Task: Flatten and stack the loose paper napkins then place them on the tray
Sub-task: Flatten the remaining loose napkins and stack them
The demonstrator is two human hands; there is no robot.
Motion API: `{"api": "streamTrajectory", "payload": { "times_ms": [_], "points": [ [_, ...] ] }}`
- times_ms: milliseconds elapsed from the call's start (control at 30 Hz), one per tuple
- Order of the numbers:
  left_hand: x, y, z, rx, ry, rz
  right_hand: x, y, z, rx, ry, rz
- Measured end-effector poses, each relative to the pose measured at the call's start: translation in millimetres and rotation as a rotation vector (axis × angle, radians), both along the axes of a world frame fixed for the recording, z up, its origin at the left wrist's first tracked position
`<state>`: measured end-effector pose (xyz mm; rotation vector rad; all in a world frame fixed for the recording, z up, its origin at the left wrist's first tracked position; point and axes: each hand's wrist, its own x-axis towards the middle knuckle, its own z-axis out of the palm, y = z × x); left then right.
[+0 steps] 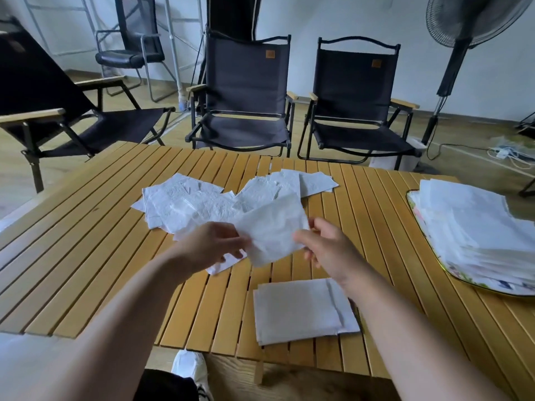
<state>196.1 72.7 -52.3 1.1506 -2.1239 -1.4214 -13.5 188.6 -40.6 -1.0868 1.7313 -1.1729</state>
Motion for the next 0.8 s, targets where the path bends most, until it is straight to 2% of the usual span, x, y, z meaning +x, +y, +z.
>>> {"api": "streamTrajectory", "payload": {
  "times_ms": [100, 200, 333, 467, 567, 733, 800],
  "points": [
    [-9.7, 16.4, 5.5, 0.099, -0.064, -0.187, -19.3, 13.5, -0.6, 0.099, 0.087, 0.032],
    [-19.5, 30.2, 3.8, 0.153, -0.13, -0.316, -32.2, 29.5, -0.2, 0.333, 0.214, 0.087],
    [-24.1, 36.2, 1.9, 0.204, -0.245, -0.362, -35.2, 44.7, 4.9, 0.578, 0.3, 0.258],
    [-27.4, 36.0, -1.7, 0.432, -0.207, -0.258, -36.1, 45.1, 3.8, 0.581, 0.307, 0.262],
    [-32.7, 35.9, -12.6, 0.311, -0.271, -0.175, -37.1, 43.7, 2.0, 0.591, 0.314, 0.245],
    [-35.4, 41.5, -18.4, 0.273, -0.508, -0.286, -34.1, 41.6, -7.8, 0.771, 0.52, 0.199],
    [-38.5, 44.0, -17.7, 0.24, -0.583, -0.317, -34.0, 38.9, -14.2, 0.806, 0.524, 0.158]
  ]
}}
